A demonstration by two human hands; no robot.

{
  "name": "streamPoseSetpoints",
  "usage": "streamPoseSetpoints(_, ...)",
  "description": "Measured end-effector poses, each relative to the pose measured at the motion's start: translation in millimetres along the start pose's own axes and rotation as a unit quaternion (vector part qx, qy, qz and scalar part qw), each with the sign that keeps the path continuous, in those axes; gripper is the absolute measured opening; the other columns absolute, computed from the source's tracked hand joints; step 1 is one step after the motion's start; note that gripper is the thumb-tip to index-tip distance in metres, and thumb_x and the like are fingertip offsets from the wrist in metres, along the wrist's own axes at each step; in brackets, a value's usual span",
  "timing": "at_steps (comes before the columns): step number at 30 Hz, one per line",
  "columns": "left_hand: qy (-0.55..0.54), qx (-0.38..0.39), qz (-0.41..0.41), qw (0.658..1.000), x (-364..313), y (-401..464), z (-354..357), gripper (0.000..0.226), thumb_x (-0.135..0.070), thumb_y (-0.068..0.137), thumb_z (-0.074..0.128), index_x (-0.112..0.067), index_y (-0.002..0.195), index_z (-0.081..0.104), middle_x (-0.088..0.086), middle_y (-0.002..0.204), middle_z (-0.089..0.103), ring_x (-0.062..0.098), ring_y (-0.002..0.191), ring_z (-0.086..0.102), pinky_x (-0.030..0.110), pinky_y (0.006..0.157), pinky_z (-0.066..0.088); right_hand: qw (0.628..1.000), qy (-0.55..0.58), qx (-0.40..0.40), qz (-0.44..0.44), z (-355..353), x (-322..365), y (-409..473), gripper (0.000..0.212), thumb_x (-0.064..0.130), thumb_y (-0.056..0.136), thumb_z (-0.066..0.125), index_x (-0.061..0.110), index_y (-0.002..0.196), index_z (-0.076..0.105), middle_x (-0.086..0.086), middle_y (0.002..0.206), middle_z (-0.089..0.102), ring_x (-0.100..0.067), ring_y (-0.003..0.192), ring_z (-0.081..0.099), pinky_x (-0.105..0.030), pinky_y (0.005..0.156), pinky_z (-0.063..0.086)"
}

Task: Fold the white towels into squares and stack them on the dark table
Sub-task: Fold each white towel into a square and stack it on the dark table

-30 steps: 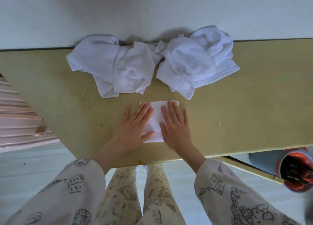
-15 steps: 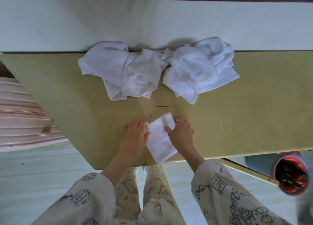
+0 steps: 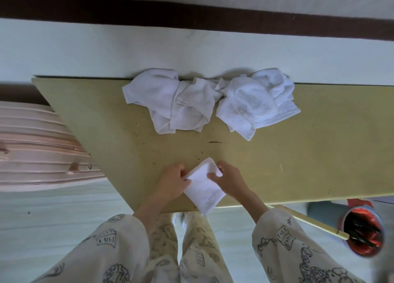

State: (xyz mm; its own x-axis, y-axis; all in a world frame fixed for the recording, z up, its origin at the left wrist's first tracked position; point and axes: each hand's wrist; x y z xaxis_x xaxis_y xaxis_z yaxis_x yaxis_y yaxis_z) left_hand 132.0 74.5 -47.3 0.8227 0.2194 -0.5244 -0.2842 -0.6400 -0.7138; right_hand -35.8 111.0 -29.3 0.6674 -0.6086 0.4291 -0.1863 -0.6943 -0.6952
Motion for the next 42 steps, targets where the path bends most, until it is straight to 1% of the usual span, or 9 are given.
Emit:
streamPoseSetpoints(3, -0.078, 0.000, -0.011, 0.997, 13, -18, -17, 0.032, -0.018, 0.090, 0.056, -0.008, 0.120, 0.051, 0.001, 0.105, 0.052, 0.012, 0.094, 0.046, 0.021, 0.079, 0.033, 0.999, -0.006, 0.014, -0.051, -10, 14, -10, 0.011, 0.020, 0.087, 0.060, 0.012, 0.084, 0.054, -0.002, 0.081, 0.058, -0.020, 0.078, 0.049, -0.027, 0.065, 0.034)
streamPoseSetpoints(5, -0.081, -0.026, -0.007, 0.996, 20, -30, -29, 0.031, -0.019, 0.091, 0.055, -0.006, 0.119, 0.055, 0.000, 0.102, 0.054, 0.012, 0.091, 0.048, 0.017, 0.076, 0.031, 0.996, -0.013, 0.014, -0.083, -15, 30, -16, 0.017, 0.021, 0.088, 0.060, 0.005, 0.095, 0.059, -0.008, 0.092, 0.063, -0.022, 0.082, 0.053, -0.028, 0.069, 0.036)
streamPoseSetpoints(9, -0.104, -0.110, 0.006, 0.988, 30, -64, -61, 0.022, -0.017, 0.090, 0.057, -0.007, 0.108, 0.064, 0.000, 0.093, 0.061, 0.018, 0.090, 0.057, 0.021, 0.076, 0.036, 0.986, -0.017, 0.009, -0.168, -22, 76, -34, 0.018, 0.026, 0.088, 0.061, 0.011, 0.097, 0.064, 0.002, 0.087, 0.060, -0.016, 0.082, 0.055, -0.024, 0.068, 0.039)
streamPoseSetpoints(15, -0.164, -0.268, 0.001, 0.950, 51, -152, -92, 0.019, -0.010, 0.088, 0.058, -0.010, 0.105, 0.066, 0.003, 0.092, 0.063, 0.014, 0.075, 0.056, 0.017, 0.062, 0.042, 0.931, -0.100, 0.011, -0.352, -26, 152, -83, 0.020, 0.027, 0.089, 0.057, 0.008, 0.094, 0.063, -0.006, 0.089, 0.061, -0.022, 0.080, 0.056, -0.032, 0.073, 0.044)
streamPoseSetpoints(20, -0.193, -0.412, -0.040, 0.890, 75, -247, -71, 0.017, -0.014, 0.089, 0.058, -0.013, 0.105, 0.066, -0.003, 0.092, 0.062, 0.014, 0.084, 0.059, 0.014, 0.072, 0.038, 0.847, -0.212, 0.014, -0.488, -10, 189, -145, 0.023, 0.027, 0.090, 0.053, 0.013, 0.106, 0.062, -0.004, 0.100, 0.055, -0.020, 0.088, 0.055, -0.029, 0.075, 0.040)
streamPoseSetpoints(25, -0.228, -0.496, -0.114, 0.830, 106, -353, -17, 0.022, -0.019, 0.092, 0.054, -0.014, 0.113, 0.062, -0.003, 0.097, 0.063, 0.012, 0.085, 0.059, 0.012, 0.073, 0.037, 0.763, -0.273, 0.056, -0.584, 40, 207, -218, 0.022, 0.020, 0.090, 0.050, 0.011, 0.106, 0.060, -0.003, 0.094, 0.050, -0.023, 0.081, 0.052, -0.025, 0.068, 0.033)
streamPoseSetpoints(32, -0.309, -0.592, -0.227, 0.709, 175, -506, 103, 0.017, -0.016, 0.092, 0.055, -0.017, 0.106, 0.063, -0.003, 0.096, 0.065, 0.014, 0.085, 0.063, 0.025, 0.081, 0.048, 0.632, -0.321, 0.173, -0.684, 165, 209, -359, 0.011, 0.025, 0.085, 0.054, 0.017, 0.089, 0.061, 0.003, 0.083, 0.048, -0.018, 0.076, 0.049, -0.028, 0.066, 0.035)
streamPoseSetpoints(37, -0.342, -0.651, -0.291, 0.612, 222, -616, 204, 0.019, -0.008, 0.091, 0.053, -0.011, 0.106, 0.063, 0.001, 0.093, 0.065, 0.014, 0.081, 0.060, 0.023, 0.078, 0.045, 0.546, -0.337, 0.249, -0.725, 263, 182, -483, 0.003, 0.027, 0.084, 0.054, 0.026, 0.081, 0.054, 0.006, 0.084, 0.049, -0.017, 0.079, 0.051, -0.030, 0.072, 0.041)
streamPoseSetpoints(42, -0.378, -0.676, -0.336, 0.536, 261, -720, 316, 0.019, -0.006, 0.089, 0.054, -0.023, 0.094, 0.060, 0.000, 0.088, 0.065, 0.020, 0.084, 0.064, 0.040, 0.087, 0.052, 0.462, -0.350, 0.302, -0.757, 366, 135, -607, 0.009, 0.016, 0.085, 0.051, 0.021, 0.086, 0.058, 0.002, 0.087, 0.051, -0.018, 0.081, 0.049, -0.030, 0.072, 0.039)
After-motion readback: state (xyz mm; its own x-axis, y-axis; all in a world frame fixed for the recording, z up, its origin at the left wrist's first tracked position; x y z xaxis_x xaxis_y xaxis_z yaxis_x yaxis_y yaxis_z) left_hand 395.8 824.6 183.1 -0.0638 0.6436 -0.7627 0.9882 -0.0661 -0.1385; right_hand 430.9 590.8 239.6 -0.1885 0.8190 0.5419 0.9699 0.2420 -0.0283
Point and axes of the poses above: each hand's wrist, its own y-axis towards the middle knuckle, its own z-axis out of the palm, x = y × z
